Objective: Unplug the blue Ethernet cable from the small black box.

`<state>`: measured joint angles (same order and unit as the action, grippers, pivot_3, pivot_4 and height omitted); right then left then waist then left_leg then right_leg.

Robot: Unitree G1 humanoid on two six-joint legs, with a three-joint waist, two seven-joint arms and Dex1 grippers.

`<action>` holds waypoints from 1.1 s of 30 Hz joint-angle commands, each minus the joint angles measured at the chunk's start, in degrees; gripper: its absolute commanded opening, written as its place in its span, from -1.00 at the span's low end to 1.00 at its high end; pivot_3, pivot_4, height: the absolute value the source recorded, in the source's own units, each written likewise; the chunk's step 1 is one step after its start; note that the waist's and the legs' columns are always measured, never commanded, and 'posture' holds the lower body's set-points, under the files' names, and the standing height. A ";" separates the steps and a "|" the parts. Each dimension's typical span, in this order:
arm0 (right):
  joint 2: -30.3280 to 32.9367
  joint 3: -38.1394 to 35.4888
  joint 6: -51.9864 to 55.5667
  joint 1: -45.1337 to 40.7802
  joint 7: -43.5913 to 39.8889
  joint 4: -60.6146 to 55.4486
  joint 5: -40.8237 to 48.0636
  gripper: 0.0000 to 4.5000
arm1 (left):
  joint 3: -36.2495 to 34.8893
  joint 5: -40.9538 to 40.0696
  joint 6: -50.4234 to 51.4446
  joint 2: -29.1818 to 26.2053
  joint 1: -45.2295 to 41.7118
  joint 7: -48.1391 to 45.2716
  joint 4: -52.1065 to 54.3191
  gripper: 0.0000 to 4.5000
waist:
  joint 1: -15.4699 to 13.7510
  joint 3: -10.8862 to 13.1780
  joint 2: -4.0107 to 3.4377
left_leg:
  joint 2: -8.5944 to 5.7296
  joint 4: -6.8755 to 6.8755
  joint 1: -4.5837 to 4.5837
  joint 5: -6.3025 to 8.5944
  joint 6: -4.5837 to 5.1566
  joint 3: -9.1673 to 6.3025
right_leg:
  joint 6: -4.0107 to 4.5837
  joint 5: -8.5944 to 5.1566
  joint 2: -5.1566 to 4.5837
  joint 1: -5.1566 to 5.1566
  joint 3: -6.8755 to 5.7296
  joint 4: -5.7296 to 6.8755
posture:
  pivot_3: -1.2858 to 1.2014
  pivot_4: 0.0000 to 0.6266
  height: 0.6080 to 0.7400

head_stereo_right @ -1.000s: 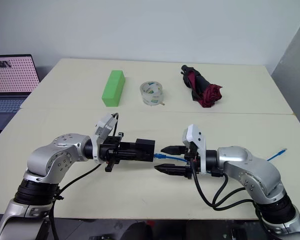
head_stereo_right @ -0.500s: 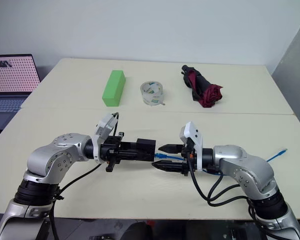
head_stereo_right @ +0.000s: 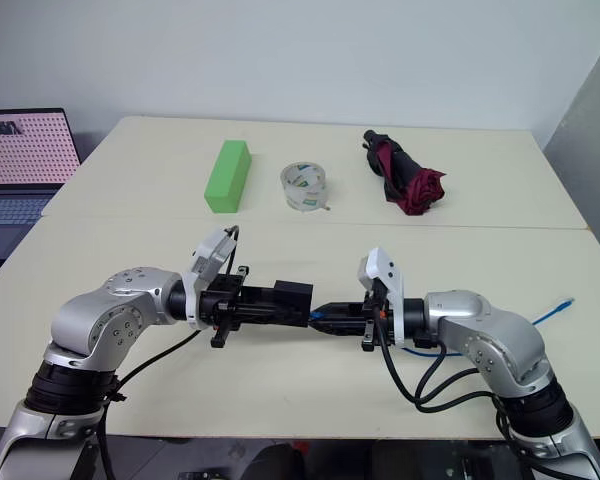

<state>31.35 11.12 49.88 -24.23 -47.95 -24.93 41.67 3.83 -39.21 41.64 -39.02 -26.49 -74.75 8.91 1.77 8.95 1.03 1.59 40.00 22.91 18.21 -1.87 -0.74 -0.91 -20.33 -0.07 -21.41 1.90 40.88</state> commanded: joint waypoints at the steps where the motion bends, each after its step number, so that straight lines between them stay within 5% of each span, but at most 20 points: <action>1: 0.12 -1.25 0.42 -1.88 -0.22 -0.47 0.69 -0.84 | 1.11 -0.62 -1.00 -0.54 0.73 -1.67 3.82 -0.66 | 0.01 0.00 0.00 | 0.00 0.00 0.00 0.00 0.00 0.00 | 0.00 0.00 0.00 0.00 0.00 0.00 | 0.03 -0.52 1.00; 4: 0.00 -1.49 1.33 -2.26 -0.76 -0.13 1.15 -0.98 | 1.58 -0.50 -1.41 -1.03 1.25 -2.53 4.44 -0.66 | 0.00 0.00 -0.01 | 0.00 0.00 0.00 0.00 0.00 -0.01 | 0.00 0.00 0.00 0.00 -0.01 -0.01 | 0.03 -0.52 1.00; 14: 0.08 -1.01 2.34 -2.14 -1.73 -0.22 0.58 -0.98 | 2.10 0.11 -2.13 -1.51 1.84 -2.89 4.67 -0.66 | 0.00 0.00 -0.01 | 0.00 -0.01 0.00 0.01 0.01 -0.01 | 0.00 0.00 0.00 0.00 0.00 -0.01 | 0.03 -0.52 1.00; 24: 6.99 -1.90 -1.62 0.74 -4.61 2.51 -4.19 -0.98 | 2.95 6.55 -9.46 -5.23 4.75 -3.87 2.28 -0.66 | -0.03 0.01 0.00 | -0.01 -0.01 0.01 0.01 0.02 0.00 | 0.00 0.00 0.00 0.01 0.02 -0.03 | 0.03 -0.52 1.00; 33: 6.27 -3.30 -14.43 0.82 2.65 17.30 -17.67 -0.99 | 1.29 8.29 -12.15 -4.66 6.24 -0.83 0.12 -0.66 | -0.05 0.04 -0.05 | -0.02 -0.02 0.01 0.11 0.19 0.05 | 0.00 0.00 -0.01 0.01 0.05 -0.06 | 0.03 -0.52 1.00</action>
<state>38.70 9.35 40.50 -21.86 -49.31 -11.23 28.85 6.73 -30.95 30.53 -44.31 -20.16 -76.76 8.88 1.72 8.99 0.98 1.56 39.99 22.92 18.31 -1.68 -0.67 -0.91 -20.33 -0.08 -21.41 1.97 40.82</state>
